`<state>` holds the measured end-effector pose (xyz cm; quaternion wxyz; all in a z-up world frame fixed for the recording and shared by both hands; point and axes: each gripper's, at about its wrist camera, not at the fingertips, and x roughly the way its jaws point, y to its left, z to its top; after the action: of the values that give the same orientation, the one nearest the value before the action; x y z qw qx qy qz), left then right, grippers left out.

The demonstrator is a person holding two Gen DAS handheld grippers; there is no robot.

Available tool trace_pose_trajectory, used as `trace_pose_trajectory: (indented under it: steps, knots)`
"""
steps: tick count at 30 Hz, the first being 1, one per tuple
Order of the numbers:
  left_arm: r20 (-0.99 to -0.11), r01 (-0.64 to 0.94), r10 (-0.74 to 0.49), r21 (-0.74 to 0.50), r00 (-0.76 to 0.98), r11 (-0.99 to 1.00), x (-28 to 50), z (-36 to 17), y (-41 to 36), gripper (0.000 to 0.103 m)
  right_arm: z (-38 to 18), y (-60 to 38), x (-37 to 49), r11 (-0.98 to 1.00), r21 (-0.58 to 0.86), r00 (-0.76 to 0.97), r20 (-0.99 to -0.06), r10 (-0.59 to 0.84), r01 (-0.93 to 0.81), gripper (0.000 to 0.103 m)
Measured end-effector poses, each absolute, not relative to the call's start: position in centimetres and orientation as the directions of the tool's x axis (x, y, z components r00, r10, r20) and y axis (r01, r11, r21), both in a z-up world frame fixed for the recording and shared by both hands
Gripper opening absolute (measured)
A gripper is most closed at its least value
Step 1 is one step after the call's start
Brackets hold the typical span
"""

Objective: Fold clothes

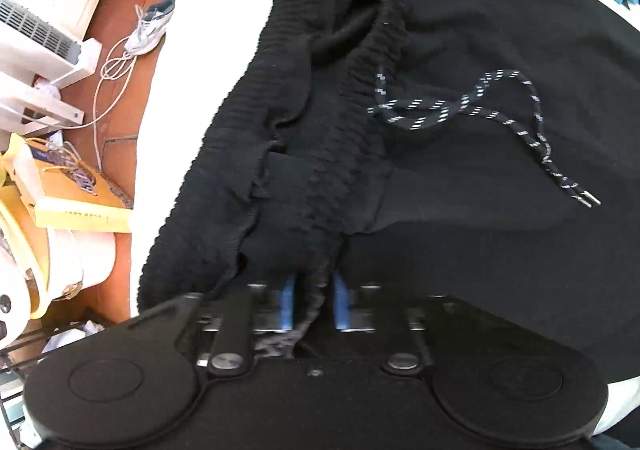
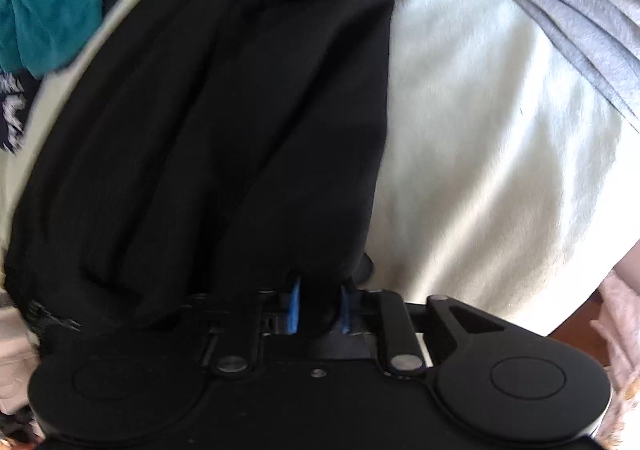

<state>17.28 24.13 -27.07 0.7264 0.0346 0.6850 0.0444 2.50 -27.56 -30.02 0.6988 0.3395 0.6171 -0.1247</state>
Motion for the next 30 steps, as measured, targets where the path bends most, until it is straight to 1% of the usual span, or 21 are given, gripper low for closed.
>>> trace_pose_trajectory:
  steps: [3, 4, 5, 8, 9, 11, 13, 16, 18, 19, 20, 22, 24, 25, 27, 28, 29, 30]
  knots:
    - [-0.99, -0.018, 0.116, 0.115, 0.081, 0.993, 17.3, -26.2, 24.8, 0.011, -28.4, -27.3, 3.8, 0.737, 0.361, 0.256, -0.932, 0.258, 0.571, 0.012]
    - [-0.99, -0.021, 0.111, 0.109, 0.089, 0.994, 17.4, -25.8, 25.1, 0.011, -27.0, -27.0, 5.0, 0.732, 0.4, 0.307, -0.913, 0.268, 0.552, 0.008]
    - [-0.989, -0.027, 0.113, 0.111, 0.1, 0.994, 17.5, -25.3, 25.5, 0.011, -25.9, -26.6, 5.9, 0.735, 0.419, 0.335, -0.902, 0.272, 0.533, 0.008]
    - [-0.983, -0.057, 0.113, 0.106, 0.144, 0.993, 18.0, -23.9, 26.8, 0.011, -22.4, -24.2, 9.3, 0.771, 0.464, 0.405, -0.866, 0.292, 0.436, 0.005]
    - [-0.981, -0.071, 0.112, 0.101, 0.159, 0.992, 18.4, -23.5, 27.4, 0.011, -21.1, -23.3, 10.8, 0.776, 0.493, 0.438, -0.843, 0.314, 0.393, 0.001]
    - [-0.978, -0.107, 0.107, 0.089, 0.177, 0.99, 19.0, -23.0, 28.5, 0.011, -18.8, -21.3, 13.7, 0.788, 0.526, 0.48, -0.807, 0.344, 0.321, 0.0]
    - [-0.979, -0.149, 0.105, 0.079, 0.174, 0.986, 19.7, -23.1, 29.3, 0.011, -17.7, -18.2, 15.2, 0.834, 0.486, 0.456, -0.824, 0.337, 0.261, 0.0]
    - [-0.981, -0.21, 0.108, 0.073, 0.158, 0.975, 20.8, -23.8, 29.9, 0.012, -18.6, -17.4, 16.4, 0.874, 0.428, 0.401, -0.86, 0.316, 0.228, 0.001]
    - [-0.981, -0.247, 0.108, 0.066, 0.159, 0.967, 21.4, -23.9, 29.7, 0.012, -19.9, -17.4, 15.8, 0.877, 0.402, 0.377, -0.879, 0.291, 0.261, 0.005]
    - [-0.981, -0.262, 0.106, 0.061, 0.16, 0.963, 21.6, -24.0, 29.5, 0.012, -20.6, -17.5, 15.3, 0.878, 0.388, 0.364, -0.89, 0.276, 0.281, 0.013]
    - [-0.982, -0.264, 0.105, 0.06, 0.16, 0.963, 21.4, -23.8, 29.1, 0.013, -21.2, -18.3, 14.1, 0.874, 0.368, 0.347, -0.903, 0.254, 0.317, 0.03]
    - [-0.982, -0.267, 0.106, 0.062, 0.155, 0.962, 21.5, -24.0, 28.9, 0.018, -21.2, -20.3, 11.5, 0.864, 0.344, 0.33, -0.917, 0.224, 0.369, 0.053]
    - [-0.984, -0.292, 0.089, 0.041, 0.153, 0.956, 21.0, -24.2, 29.0, 0.024, -22.8, -23.3, 8.3, 0.81, 0.324, 0.292, -0.936, 0.197, 0.489, 0.057]
    - [-0.985, -0.304, 0.077, 0.027, 0.154, 0.952, 20.5, -24.2, 29.1, 0.026, -24.0, -25.1, 6.4, 0.744, 0.33, 0.27, -0.941, 0.206, 0.581, 0.06]
    - [-0.987, -0.315, 0.058, 0.007, 0.153, 0.949, 19.7, -24.1, 29.2, 0.028, -26.1, -27.0, 3.4, 0.626, 0.37, 0.282, -0.929, 0.241, 0.687, 0.06]
    - [-0.988, -0.324, 0.055, 0.006, 0.144, 0.946, 19.3, -24.2, 29.0, 0.028, -27.4, -28.3, 1.0, 0.527, 0.389, 0.299, -0.921, 0.25, 0.756, 0.061]
    - [-0.99, -0.332, 0.054, 0.006, 0.134, 0.943, 19.0, -24.4, 28.9, 0.031, -28.4, -28.9, -0.3, 0.466, 0.399, 0.31, -0.915, 0.258, 0.79, 0.064]
    - [-0.989, -0.344, 0.06, 0.01, 0.134, 0.939, 18.6, -24.3, 28.9, 0.036, -29.2, -29.2, -1.0, 0.422, 0.405, 0.314, -0.91, 0.27, 0.811, 0.066]
